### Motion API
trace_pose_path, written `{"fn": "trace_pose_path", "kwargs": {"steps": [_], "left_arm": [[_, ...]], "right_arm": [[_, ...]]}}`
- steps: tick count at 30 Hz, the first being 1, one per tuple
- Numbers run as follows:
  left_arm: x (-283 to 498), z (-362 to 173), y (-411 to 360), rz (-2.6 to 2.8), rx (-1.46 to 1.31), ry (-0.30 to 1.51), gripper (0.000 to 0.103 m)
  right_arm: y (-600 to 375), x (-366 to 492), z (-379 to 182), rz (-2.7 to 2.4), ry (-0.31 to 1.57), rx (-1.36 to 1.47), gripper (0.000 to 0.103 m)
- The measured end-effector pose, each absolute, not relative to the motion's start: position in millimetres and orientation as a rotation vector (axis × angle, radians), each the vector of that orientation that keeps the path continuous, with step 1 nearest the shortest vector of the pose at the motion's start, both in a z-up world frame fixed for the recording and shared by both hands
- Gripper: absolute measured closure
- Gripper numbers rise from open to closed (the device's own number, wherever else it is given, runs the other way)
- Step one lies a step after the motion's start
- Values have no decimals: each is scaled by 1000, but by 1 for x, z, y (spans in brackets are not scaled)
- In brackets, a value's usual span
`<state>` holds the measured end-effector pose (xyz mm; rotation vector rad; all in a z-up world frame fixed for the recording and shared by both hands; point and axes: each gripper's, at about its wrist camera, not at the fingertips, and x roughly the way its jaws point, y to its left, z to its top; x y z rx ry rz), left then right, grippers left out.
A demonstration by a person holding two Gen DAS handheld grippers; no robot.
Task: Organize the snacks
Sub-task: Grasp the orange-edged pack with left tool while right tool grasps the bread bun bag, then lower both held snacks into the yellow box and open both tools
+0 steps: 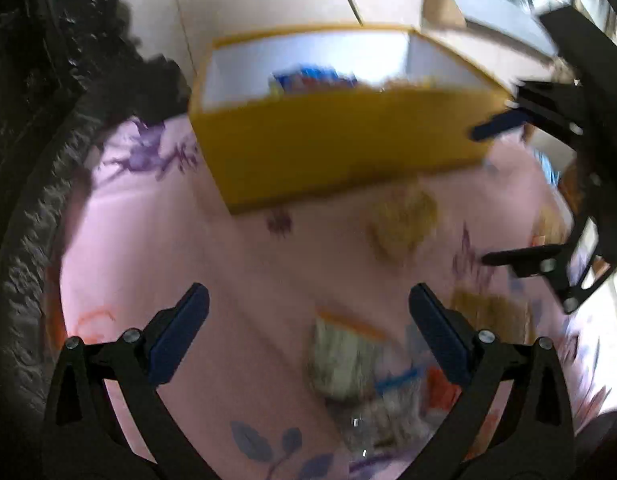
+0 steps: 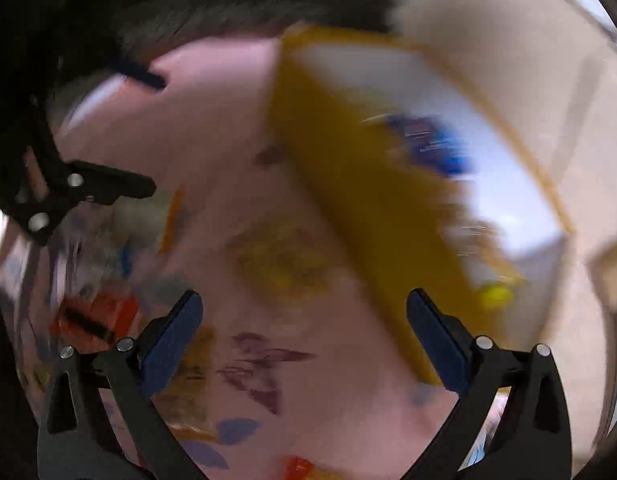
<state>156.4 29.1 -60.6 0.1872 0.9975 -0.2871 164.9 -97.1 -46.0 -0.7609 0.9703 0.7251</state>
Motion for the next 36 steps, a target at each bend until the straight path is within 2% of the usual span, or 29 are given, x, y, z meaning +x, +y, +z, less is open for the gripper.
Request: {"fn": "trace_pose_path", "kwargs": {"steps": [5, 11, 13, 15, 16, 17, 18, 19, 20, 23, 29, 33, 34, 35, 36], "left_arm": [[156, -92, 27, -292, 293, 1027, 2], [169, -123, 27, -334, 277, 1081, 2], [166, -133, 24, -363, 258, 1073, 2], [163, -136, 28, -377, 204, 1046, 3], [162, -135, 29, -378, 201, 1047, 7], [160, -132, 28, -393, 209, 1051, 18], [158, -130, 28, -402, 213, 1050, 26], [157, -127, 29, -406, 206, 1049, 41], [157, -125, 32, -414, 189, 1050, 49], [154, -120, 43, -479, 27, 1082, 51], [141, -97, 38, -491, 27, 1036, 52], [138, -67, 41, -488, 2, 957, 53], [137, -58, 41, -489, 3, 932, 56], [136, -49, 42, -492, 3, 912, 66], [133, -38, 45, -489, 4, 885, 67]], "right_arm": [[-60, 159, -72, 864, 819, -1032, 1], [-50, 168, -109, 944, 850, -1159, 1], [-51, 172, -107, 950, 851, -1068, 1], [-54, 183, -111, 902, 944, -957, 1], [-58, 189, -112, 856, 1014, -871, 2], [-63, 194, -112, 810, 1091, -784, 14], [-66, 195, -111, 803, 1131, -730, 36], [-68, 192, -108, 809, 1172, -673, 44], [-68, 186, -104, 806, 1184, -652, 46], [-62, 160, -100, 814, 1176, -632, 47], [-73, 128, -71, 639, 1097, -451, 47], [-77, 98, -27, 578, 939, -362, 47], [-76, 94, -18, 555, 908, -356, 47], [-81, 95, -13, 536, 893, -354, 47], [-84, 93, -4, 515, 882, -337, 47]]}}
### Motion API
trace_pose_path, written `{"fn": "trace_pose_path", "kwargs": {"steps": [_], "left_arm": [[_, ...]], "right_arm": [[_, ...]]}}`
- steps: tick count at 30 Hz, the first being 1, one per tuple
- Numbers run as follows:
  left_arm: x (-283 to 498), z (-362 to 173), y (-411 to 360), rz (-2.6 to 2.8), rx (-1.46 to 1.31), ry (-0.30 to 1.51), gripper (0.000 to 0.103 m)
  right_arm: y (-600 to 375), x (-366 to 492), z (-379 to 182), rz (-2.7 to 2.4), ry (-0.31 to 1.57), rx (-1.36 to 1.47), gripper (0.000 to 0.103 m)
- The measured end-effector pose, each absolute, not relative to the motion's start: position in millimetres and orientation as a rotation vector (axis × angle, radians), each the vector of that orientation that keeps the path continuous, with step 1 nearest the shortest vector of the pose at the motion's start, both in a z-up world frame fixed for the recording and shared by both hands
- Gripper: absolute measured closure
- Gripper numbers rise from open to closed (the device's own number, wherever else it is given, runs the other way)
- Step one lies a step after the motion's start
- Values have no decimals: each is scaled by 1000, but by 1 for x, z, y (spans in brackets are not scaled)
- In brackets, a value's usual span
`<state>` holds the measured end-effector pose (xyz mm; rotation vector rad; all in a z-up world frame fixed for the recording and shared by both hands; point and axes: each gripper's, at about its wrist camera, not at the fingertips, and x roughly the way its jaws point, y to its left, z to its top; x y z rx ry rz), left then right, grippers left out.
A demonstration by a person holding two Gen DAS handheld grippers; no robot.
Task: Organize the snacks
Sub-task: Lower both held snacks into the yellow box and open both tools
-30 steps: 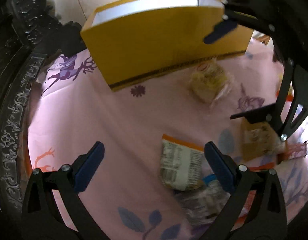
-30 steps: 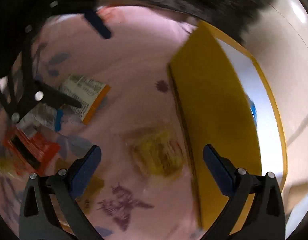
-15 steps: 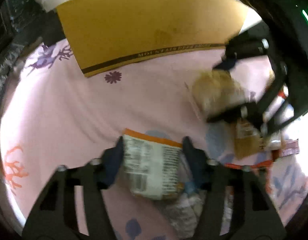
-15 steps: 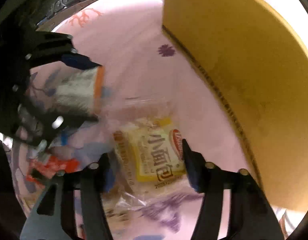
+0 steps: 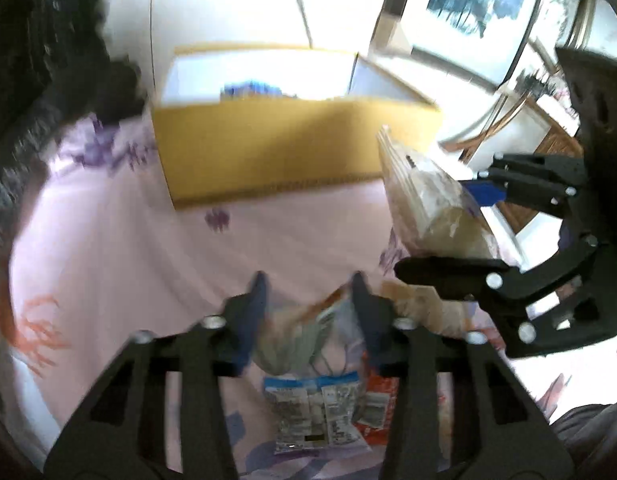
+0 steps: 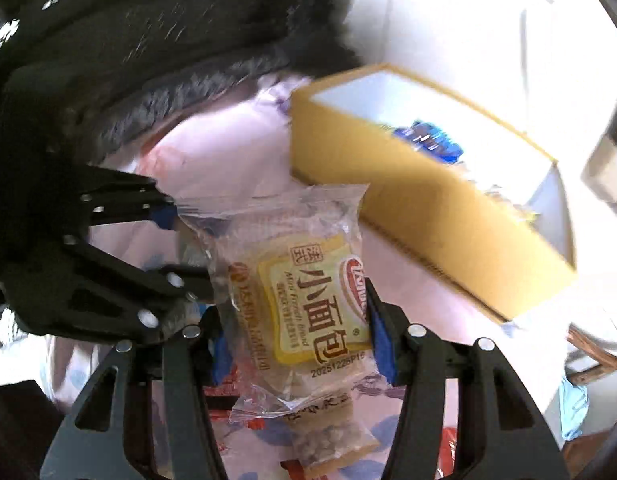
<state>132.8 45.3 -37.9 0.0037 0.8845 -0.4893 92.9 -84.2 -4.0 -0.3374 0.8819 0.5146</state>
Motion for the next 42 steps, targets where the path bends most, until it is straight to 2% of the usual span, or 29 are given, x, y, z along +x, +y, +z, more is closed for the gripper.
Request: {"fn": "trace_pose_path", "kwargs": {"steps": [3, 8, 9, 10, 11, 16, 25, 26, 27, 29, 31, 33, 38, 42], "left_arm": [[126, -12, 54, -482, 7, 829, 67], [116, 3, 66, -459, 40, 808, 67], [115, 1, 71, -438, 44, 820, 61], [113, -4, 76, -384, 61, 841, 25], [112, -7, 77, -352, 71, 857, 2], [117, -43, 86, -354, 92, 952, 2], [180, -123, 70, -316, 92, 1148, 2], [179, -126, 68, -320, 94, 1122, 6], [178, -125, 65, -347, 106, 1115, 10], [175, -123, 60, -331, 188, 1111, 38], [179, -119, 71, -332, 105, 1118, 46], [185, -117, 82, -299, 30, 1134, 47], [180, -91, 81, -271, 54, 1142, 48], [167, -1, 55, -274, 146, 860, 47]], "right_arm": [[-105, 88, 26, 442, 819, -250, 47], [-126, 89, 66, 347, 750, -144, 47], [-129, 88, 70, 334, 740, -134, 47], [-130, 88, 71, 327, 735, -131, 47], [-128, 87, 71, 316, 731, -133, 47], [-134, 75, 66, 297, 734, -116, 47], [-141, 83, 46, 286, 793, -50, 47], [-143, 86, 45, 281, 798, -42, 47], [-145, 87, 44, 277, 800, -39, 47], [-148, 89, 43, 269, 804, -32, 47], [-151, 91, 42, 269, 810, -26, 47], [-152, 93, 40, 267, 816, -28, 47], [-154, 93, 40, 271, 824, -25, 47], [-162, 101, 47, 233, 789, -12, 47]]}}
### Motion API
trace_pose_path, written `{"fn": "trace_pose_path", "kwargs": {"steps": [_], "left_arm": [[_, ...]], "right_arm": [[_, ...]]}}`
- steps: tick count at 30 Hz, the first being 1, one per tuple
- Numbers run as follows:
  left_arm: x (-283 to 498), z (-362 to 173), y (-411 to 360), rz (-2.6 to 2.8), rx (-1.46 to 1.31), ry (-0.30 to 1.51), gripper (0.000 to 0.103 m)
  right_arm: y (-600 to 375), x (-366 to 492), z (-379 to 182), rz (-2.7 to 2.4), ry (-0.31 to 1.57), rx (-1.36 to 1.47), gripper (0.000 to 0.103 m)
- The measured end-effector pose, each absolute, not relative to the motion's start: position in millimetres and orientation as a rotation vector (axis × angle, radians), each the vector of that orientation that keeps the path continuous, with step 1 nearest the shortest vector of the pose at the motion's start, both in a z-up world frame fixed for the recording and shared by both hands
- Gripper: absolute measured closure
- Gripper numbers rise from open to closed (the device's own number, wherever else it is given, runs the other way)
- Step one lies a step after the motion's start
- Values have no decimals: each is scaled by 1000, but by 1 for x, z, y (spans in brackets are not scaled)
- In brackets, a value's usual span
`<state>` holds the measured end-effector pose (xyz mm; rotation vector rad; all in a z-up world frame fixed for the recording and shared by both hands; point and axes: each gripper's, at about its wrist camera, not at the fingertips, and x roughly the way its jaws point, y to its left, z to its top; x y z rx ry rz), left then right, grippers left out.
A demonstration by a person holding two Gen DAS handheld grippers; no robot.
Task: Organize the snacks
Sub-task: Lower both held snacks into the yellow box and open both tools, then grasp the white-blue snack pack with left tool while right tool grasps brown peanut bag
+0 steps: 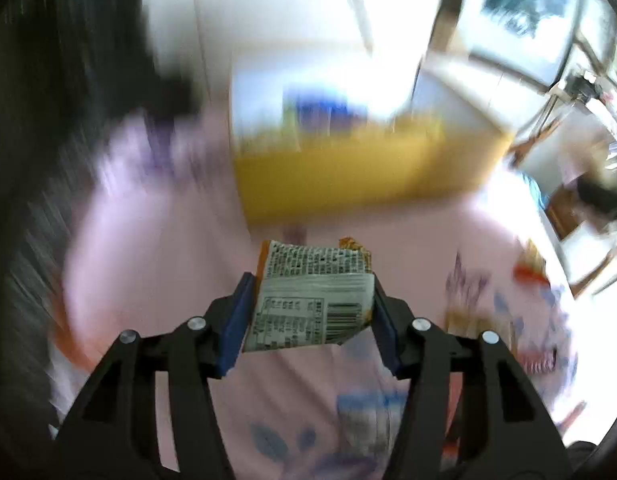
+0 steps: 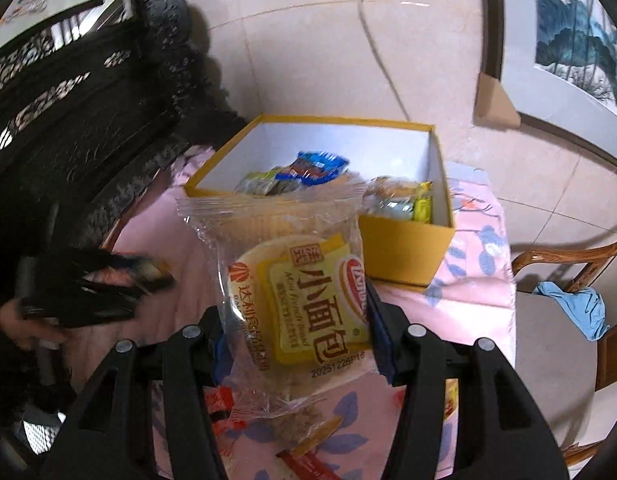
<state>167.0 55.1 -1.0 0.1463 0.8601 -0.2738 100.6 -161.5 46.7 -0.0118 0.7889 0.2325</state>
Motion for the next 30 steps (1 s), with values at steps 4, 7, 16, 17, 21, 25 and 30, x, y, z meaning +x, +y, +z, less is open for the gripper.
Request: {"fn": "trace_pose_path", "kwargs": {"steps": [4, 7, 16, 17, 21, 25, 30], "left_arm": [[191, 54, 29, -235, 228, 672, 47], [226, 70, 16, -211, 200, 637, 46], [301, 64, -1, -182, 82, 650, 46], [304, 61, -3, -201, 80, 649, 46], [314, 50, -1, -191, 53, 660, 28], [288, 44, 16, -223, 55, 600, 2], [224, 14, 47, -217, 16, 748, 2]], "right_arm": [[-169, 125, 68, 185, 690, -22, 47], [-181, 149, 85, 149, 608, -10, 47], [-197, 237, 83, 78, 621, 14, 47], [-195, 242, 79, 78, 628, 2, 47], [-190, 262, 68, 108, 660, -30, 3], [-184, 243, 74, 146, 652, -146, 1], [-161, 171, 45, 330, 804, -378, 1]]}}
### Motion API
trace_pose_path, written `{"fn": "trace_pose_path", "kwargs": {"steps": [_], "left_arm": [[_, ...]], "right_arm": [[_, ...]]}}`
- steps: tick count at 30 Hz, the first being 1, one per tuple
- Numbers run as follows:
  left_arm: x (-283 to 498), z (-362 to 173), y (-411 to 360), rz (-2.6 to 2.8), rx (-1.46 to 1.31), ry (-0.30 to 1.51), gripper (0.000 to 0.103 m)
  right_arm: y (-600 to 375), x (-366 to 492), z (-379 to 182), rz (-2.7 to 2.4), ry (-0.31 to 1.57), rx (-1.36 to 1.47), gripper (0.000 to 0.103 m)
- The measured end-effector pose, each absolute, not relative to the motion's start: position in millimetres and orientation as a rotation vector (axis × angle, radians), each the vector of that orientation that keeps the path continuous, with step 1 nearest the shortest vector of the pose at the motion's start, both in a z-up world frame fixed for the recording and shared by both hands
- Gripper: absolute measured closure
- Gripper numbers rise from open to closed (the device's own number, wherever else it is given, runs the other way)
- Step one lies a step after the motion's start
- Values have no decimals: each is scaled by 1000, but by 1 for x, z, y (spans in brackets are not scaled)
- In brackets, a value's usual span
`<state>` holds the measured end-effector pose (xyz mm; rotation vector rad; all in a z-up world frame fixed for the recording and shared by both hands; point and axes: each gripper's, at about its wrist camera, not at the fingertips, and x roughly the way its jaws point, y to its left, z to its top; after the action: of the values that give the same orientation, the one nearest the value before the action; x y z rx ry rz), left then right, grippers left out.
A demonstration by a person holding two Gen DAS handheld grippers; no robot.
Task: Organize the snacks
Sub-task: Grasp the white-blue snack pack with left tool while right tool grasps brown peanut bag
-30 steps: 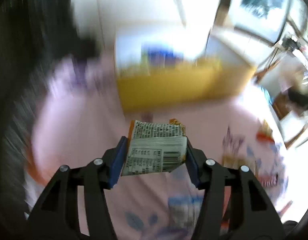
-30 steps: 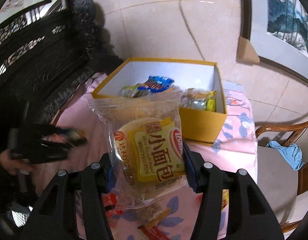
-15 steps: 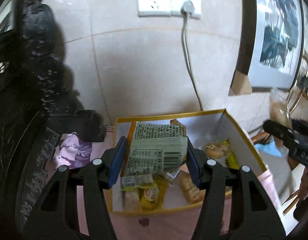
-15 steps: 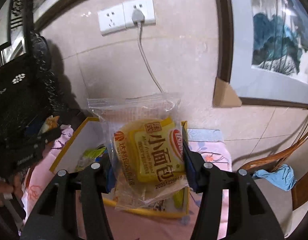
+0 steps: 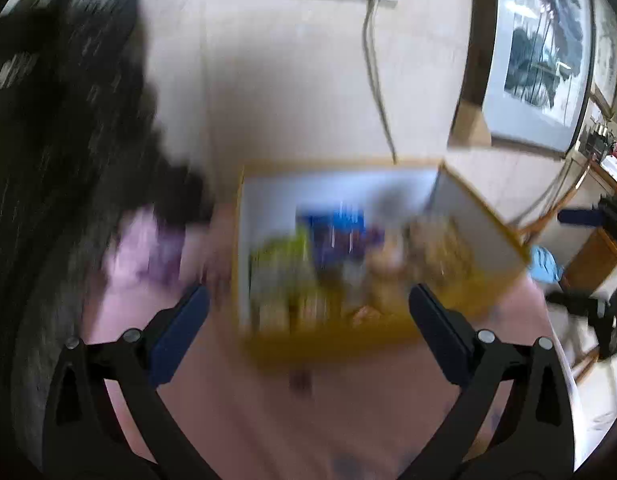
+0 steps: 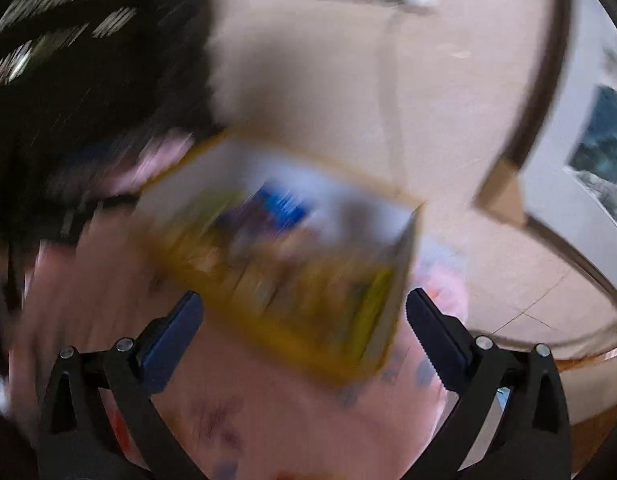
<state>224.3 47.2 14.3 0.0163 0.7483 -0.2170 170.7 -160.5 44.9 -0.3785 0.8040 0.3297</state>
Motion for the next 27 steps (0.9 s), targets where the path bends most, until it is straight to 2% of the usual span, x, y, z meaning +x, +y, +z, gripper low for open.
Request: {"fn": "trace_pose_path", "kwargs": {"steps": [4, 7, 10, 14, 17, 21, 23, 24, 25, 26, 27], "left_arm": [[168, -28, 51, -213, 47, 938, 2], [136, -65, 36, -189, 181, 1075, 2], [117, -107, 22, -185, 244, 1236, 2], [109, -117, 15, -207, 165, 1248, 2], [107, -126, 13, -162, 158, 1288, 2], [95, -137, 27, -198, 115, 1160, 2], [100, -137, 27, -203, 123, 1176, 3], [103, -135, 25, -198, 128, 1202, 5], [103, -133, 22, -205, 134, 1201, 12], [102, -131, 18, -216, 144, 1188, 20], [99, -129, 15, -233, 155, 1187, 25]], "right_arm": [[-134, 112, -18, 432, 955, -568, 1], [-126, 93, -57, 528, 1086, -543, 1], [-120, 84, -83, 615, 1104, -548, 1], [-121, 87, -100, 691, 1048, -592, 1], [-123, 96, -116, 749, 1093, -593, 1], [-126, 93, -120, 756, 1007, -607, 1], [-128, 99, -122, 751, 1024, -565, 1], [-130, 105, -123, 731, 1067, -531, 4], [-133, 107, -121, 709, 1074, -508, 8], [-135, 107, -120, 705, 1062, -496, 14], [-136, 104, -118, 704, 1055, -488, 25]]}}
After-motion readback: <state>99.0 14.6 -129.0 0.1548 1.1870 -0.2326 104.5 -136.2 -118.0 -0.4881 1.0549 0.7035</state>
